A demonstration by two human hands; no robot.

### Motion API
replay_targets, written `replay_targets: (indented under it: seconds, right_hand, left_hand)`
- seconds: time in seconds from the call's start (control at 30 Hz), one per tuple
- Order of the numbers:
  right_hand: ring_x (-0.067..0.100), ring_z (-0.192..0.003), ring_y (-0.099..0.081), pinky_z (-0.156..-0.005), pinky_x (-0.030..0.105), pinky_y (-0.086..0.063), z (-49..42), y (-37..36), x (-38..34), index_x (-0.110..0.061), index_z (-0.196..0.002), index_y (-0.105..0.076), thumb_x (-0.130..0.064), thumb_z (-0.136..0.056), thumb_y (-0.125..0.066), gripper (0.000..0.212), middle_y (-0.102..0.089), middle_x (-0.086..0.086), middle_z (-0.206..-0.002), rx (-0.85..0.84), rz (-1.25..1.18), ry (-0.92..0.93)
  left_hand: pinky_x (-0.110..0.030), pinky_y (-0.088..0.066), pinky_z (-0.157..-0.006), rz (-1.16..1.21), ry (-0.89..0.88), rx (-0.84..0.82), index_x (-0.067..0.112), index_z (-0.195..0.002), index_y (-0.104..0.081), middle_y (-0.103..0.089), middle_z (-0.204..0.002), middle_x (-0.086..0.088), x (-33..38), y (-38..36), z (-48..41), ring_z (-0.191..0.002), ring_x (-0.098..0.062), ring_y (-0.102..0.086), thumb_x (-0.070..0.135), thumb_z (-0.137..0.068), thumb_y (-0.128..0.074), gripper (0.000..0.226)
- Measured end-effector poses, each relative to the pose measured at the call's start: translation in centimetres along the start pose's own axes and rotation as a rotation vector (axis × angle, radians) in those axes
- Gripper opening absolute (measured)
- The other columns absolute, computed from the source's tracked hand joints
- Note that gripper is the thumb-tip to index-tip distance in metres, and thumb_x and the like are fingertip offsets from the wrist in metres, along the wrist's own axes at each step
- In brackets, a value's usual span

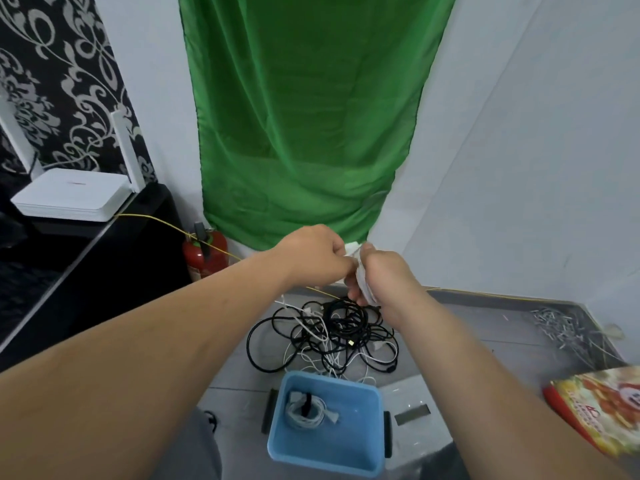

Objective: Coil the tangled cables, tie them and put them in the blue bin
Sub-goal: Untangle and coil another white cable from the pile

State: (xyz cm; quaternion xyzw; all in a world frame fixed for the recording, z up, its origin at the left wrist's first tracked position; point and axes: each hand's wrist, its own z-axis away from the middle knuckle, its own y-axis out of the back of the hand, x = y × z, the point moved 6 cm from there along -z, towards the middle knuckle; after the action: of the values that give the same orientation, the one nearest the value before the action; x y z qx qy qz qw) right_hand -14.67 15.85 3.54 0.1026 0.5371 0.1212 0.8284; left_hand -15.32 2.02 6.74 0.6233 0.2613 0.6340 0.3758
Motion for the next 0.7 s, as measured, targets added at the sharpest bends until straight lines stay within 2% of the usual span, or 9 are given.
replay_targets:
  seconds: [0.1, 0.17, 0.27, 0.37, 0.5, 0.57, 0.6, 0.63, 0.7]
  right_hand:
    - [0.030, -0.064, -0.073, -0.065, 0.039, -0.059, -0.6, 0.2, 0.0, -0.008, -0.100, -0.068, -0.034, -0.107, -0.041, 0.038, -0.074, 0.015, -0.080, 0.098, -0.260, -0.093]
    - [0.030, -0.068, -0.071, -0.077, 0.045, -0.060, -1.0, 0.6, 0.0, -0.005, -0.098, -0.068, -0.034, -0.107, -0.042, 0.040, -0.073, 0.013, -0.078, 0.110, -0.459, -0.106]
    - [0.027, -0.069, -0.071, -0.071, 0.040, -0.058, -1.7, 1.6, -0.9, -0.003, -0.105, -0.062, -0.028, -0.109, -0.035, 0.037, -0.073, 0.015, -0.081, 0.038, -0.821, -0.063]
    - [0.025, -0.072, -0.070, -0.070, 0.039, -0.054, -2.6, 3.4, -1.5, -0.005, -0.102, -0.060, -0.021, -0.107, -0.032, 0.032, -0.069, 0.013, -0.088, 0.001, -1.047, -0.054]
    - [0.013, -0.051, -0.052, -0.060, 0.029, -0.045, -3.1, 4.6, -1.3, -0.011, -0.092, -0.059, -0.015, -0.103, -0.034, 0.028, -0.056, -0.001, -0.067, -0.112, -1.214, -0.117]
    - [0.009, -0.042, -0.040, -0.048, 0.025, -0.039, -2.6, 4.6, -1.6, -0.014, -0.083, -0.058, -0.015, -0.100, -0.038, 0.026, -0.046, -0.007, -0.056, -0.318, -1.181, -0.138]
    - [0.009, -0.039, -0.034, -0.043, 0.025, -0.035, -2.2, 4.4, -1.8, -0.015, -0.080, -0.057, -0.017, -0.099, -0.039, 0.026, -0.041, -0.007, -0.053, -0.432, -1.075, -0.132]
    - [0.009, -0.037, -0.030, -0.041, 0.025, -0.031, -1.5, 4.2, -1.9, -0.015, -0.078, -0.055, -0.019, -0.099, -0.040, 0.026, -0.037, -0.007, -0.051, -0.535, -0.934, -0.124]
    - [0.010, -0.034, -0.027, -0.039, 0.026, -0.026, -0.1, 3.6, -1.6, -0.012, -0.076, -0.054, -0.026, -0.102, -0.039, 0.032, -0.033, -0.005, -0.049, -0.711, -0.629, -0.116]
  left_hand:
    - [-0.031, -0.051, -0.073, 0.181, 0.009, -0.148, 0.009, -0.079, -0.069, -0.075, -0.069, -0.003, 0.2, -0.7, -0.2, -0.065, -0.012, -0.061, 0.047, -0.098, -0.058, 0.044]
    - [-0.026, -0.048, -0.073, 0.238, -0.008, -0.244, 0.007, -0.086, -0.071, -0.077, -0.074, -0.004, 0.3, -1.1, -0.1, -0.067, -0.008, -0.064, 0.047, -0.101, -0.055, 0.046]
    - [-0.026, -0.057, -0.071, 0.296, -0.025, -0.411, 0.005, -0.091, -0.066, -0.076, -0.078, -0.004, -0.1, -2.8, 0.7, -0.071, -0.016, -0.073, 0.043, -0.103, -0.055, 0.042]
    - [-0.024, -0.050, -0.059, 0.208, -0.048, -0.447, 0.013, -0.087, -0.064, -0.066, -0.066, 0.001, -0.7, -4.2, 1.1, -0.054, -0.015, -0.059, 0.046, -0.104, -0.053, 0.039]
    - [-0.029, -0.046, -0.063, 0.261, -0.018, -0.415, 0.017, -0.087, -0.070, -0.056, -0.060, 0.002, -2.0, -4.0, 1.1, -0.055, -0.016, -0.050, 0.049, -0.103, -0.053, 0.039]
    - [-0.032, -0.051, -0.073, 0.248, 0.017, -0.464, 0.019, -0.085, -0.070, -0.058, -0.059, 0.001, -3.2, -4.0, 1.2, -0.057, -0.016, -0.054, 0.052, -0.101, -0.055, 0.039]
    - [-0.032, -0.051, -0.077, 0.214, 0.031, -0.483, 0.021, -0.084, -0.070, -0.061, -0.061, 0.000, -3.8, -3.9, 1.3, -0.058, -0.014, -0.056, 0.054, -0.099, -0.057, 0.039]
    - [-0.030, -0.051, -0.074, 0.184, 0.043, -0.490, 0.021, -0.082, -0.069, -0.064, -0.063, -0.002, -4.3, -3.7, 1.3, -0.057, -0.012, -0.058, 0.055, -0.098, -0.059, 0.038]
    - [-0.021, -0.046, -0.058, 0.132, 0.060, -0.462, 0.022, -0.076, -0.065, -0.067, -0.067, -0.001, -5.1, -3.1, 1.3, -0.051, -0.005, -0.055, 0.052, -0.095, -0.065, 0.036]
